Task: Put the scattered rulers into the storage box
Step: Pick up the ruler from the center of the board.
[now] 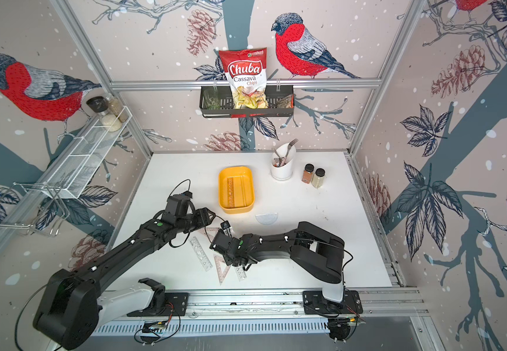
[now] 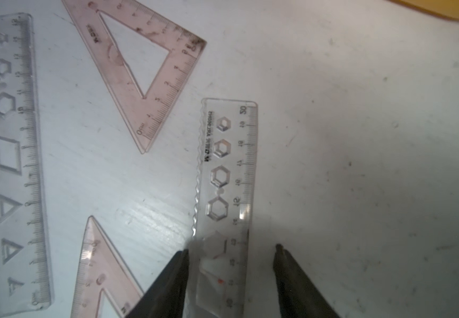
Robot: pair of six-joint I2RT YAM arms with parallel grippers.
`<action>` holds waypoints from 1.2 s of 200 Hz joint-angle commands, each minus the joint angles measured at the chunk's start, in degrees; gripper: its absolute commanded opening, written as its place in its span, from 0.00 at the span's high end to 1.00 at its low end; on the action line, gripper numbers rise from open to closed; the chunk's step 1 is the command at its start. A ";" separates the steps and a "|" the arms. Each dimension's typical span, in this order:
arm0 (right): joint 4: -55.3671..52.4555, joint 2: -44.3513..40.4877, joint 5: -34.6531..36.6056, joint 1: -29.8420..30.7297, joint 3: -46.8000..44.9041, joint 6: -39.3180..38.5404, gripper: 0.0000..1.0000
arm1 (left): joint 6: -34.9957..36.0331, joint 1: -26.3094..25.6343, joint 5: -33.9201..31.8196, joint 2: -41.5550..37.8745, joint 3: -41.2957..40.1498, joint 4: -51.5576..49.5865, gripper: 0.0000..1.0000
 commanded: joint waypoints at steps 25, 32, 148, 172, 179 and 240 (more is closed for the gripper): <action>-2.28 0.39 2.03 -3.40 -1.62 3.68 0.55 | -0.90 -2.08 0.27 1.50 0.21 2.98 0.30; -1.80 0.18 1.77 -4.01 -2.04 3.78 0.55 | -1.16 -2.57 0.25 1.88 0.21 3.39 0.30; 22.62 -16.22 -20.98 -14.39 -18.61 3.55 0.75 | -4.73 -10.84 12.02 6.77 -4.71 13.11 0.43; 28.02 -17.29 -24.81 -16.09 -22.68 4.07 0.87 | -6.29 -12.54 13.29 8.93 -6.15 15.38 0.51; 29.12 -17.28 -25.26 -16.31 -23.41 4.18 0.88 | -6.47 -13.09 13.24 9.53 -6.20 15.54 0.51; 33.68 -15.36 -28.25 -17.92 -26.19 3.52 0.97 | -7.47 -14.63 12.72 14.49 -6.44 17.91 0.51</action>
